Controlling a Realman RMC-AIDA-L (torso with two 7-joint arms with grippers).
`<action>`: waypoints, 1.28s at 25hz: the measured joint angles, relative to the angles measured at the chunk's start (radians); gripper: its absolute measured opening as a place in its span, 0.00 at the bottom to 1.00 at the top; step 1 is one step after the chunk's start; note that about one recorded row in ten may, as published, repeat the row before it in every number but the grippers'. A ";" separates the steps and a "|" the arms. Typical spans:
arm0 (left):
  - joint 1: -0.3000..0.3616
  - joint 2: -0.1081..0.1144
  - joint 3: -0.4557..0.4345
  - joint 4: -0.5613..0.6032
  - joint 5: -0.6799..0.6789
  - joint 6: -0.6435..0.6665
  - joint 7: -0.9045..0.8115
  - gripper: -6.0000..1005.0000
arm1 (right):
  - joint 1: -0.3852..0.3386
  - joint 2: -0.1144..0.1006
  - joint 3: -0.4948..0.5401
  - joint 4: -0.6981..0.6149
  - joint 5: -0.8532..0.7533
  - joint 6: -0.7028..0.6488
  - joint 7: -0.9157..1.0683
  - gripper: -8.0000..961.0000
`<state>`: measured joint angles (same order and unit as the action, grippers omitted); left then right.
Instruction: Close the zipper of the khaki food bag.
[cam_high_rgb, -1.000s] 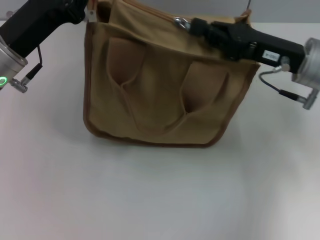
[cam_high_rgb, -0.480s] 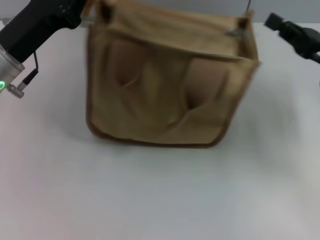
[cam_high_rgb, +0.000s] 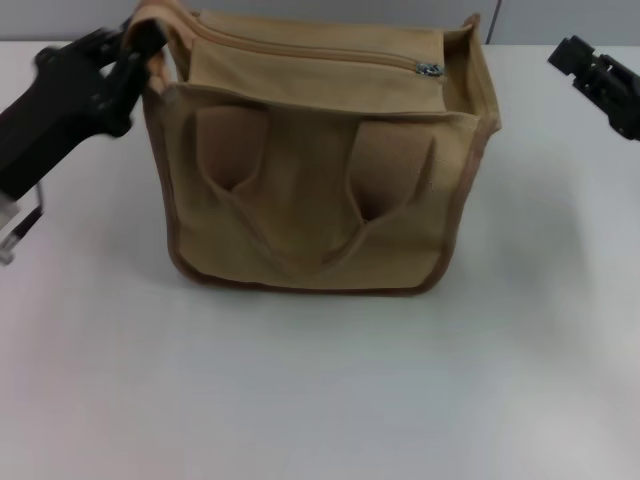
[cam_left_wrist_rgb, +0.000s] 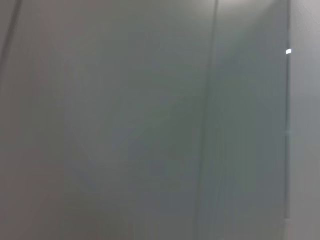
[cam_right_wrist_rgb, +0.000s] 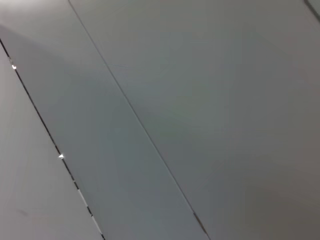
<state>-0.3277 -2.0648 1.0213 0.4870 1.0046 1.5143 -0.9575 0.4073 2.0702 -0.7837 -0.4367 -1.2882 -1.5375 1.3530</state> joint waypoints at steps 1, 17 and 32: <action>0.018 0.002 -0.011 0.009 -0.001 0.000 0.000 0.16 | 0.000 0.002 0.000 0.004 0.000 -0.002 -0.010 0.17; 0.193 0.108 -0.204 0.042 0.323 0.360 0.008 0.55 | -0.024 0.002 -0.006 0.007 -0.016 -0.196 -0.138 0.56; 0.054 0.007 -0.188 0.095 0.911 0.382 -0.015 0.78 | -0.030 0.013 -0.106 -0.032 -0.520 -0.304 -0.305 0.80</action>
<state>-0.2741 -2.0579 0.8333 0.5815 1.9154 1.8965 -0.9726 0.3776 2.0833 -0.8902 -0.4688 -1.8087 -1.8420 1.0482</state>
